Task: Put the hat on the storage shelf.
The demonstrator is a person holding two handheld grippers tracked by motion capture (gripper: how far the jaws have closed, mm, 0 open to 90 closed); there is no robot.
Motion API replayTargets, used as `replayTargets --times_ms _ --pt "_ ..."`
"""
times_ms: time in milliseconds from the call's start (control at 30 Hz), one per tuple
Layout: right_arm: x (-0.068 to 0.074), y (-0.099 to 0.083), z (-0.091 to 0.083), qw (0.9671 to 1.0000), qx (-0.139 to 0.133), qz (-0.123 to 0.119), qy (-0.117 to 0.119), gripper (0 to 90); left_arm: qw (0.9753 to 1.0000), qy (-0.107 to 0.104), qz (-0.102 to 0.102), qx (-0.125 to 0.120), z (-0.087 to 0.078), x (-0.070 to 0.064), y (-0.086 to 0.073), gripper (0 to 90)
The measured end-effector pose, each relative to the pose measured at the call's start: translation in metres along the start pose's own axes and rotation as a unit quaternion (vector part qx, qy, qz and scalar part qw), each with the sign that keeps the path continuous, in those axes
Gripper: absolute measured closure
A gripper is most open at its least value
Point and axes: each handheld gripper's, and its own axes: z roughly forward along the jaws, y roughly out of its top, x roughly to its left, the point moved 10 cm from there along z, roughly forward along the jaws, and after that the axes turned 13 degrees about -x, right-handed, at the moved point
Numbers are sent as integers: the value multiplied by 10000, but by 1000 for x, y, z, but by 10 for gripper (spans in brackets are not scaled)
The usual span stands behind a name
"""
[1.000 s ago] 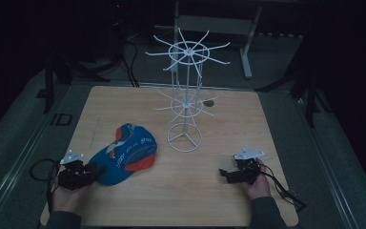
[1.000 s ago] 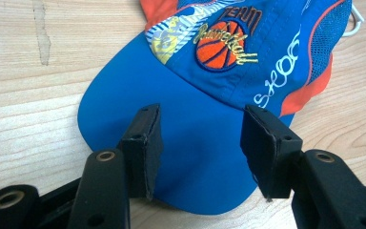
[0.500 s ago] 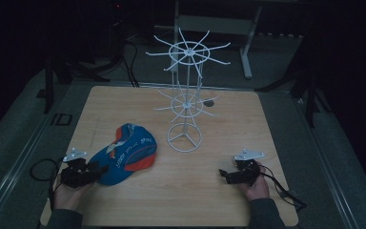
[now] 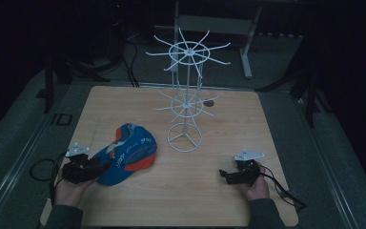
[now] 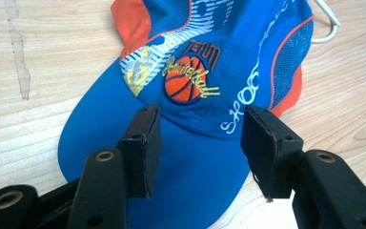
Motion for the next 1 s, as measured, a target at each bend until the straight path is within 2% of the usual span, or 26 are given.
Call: replayTargets --times_ms 500,1000 --pt "0 0 0 10000 2 -3 2 118 9996 -99 246 111 2 -7 12 492" --pt "0 0 0 10000 3 3 1 118 9988 -236 421 108 7 -18 28 487"
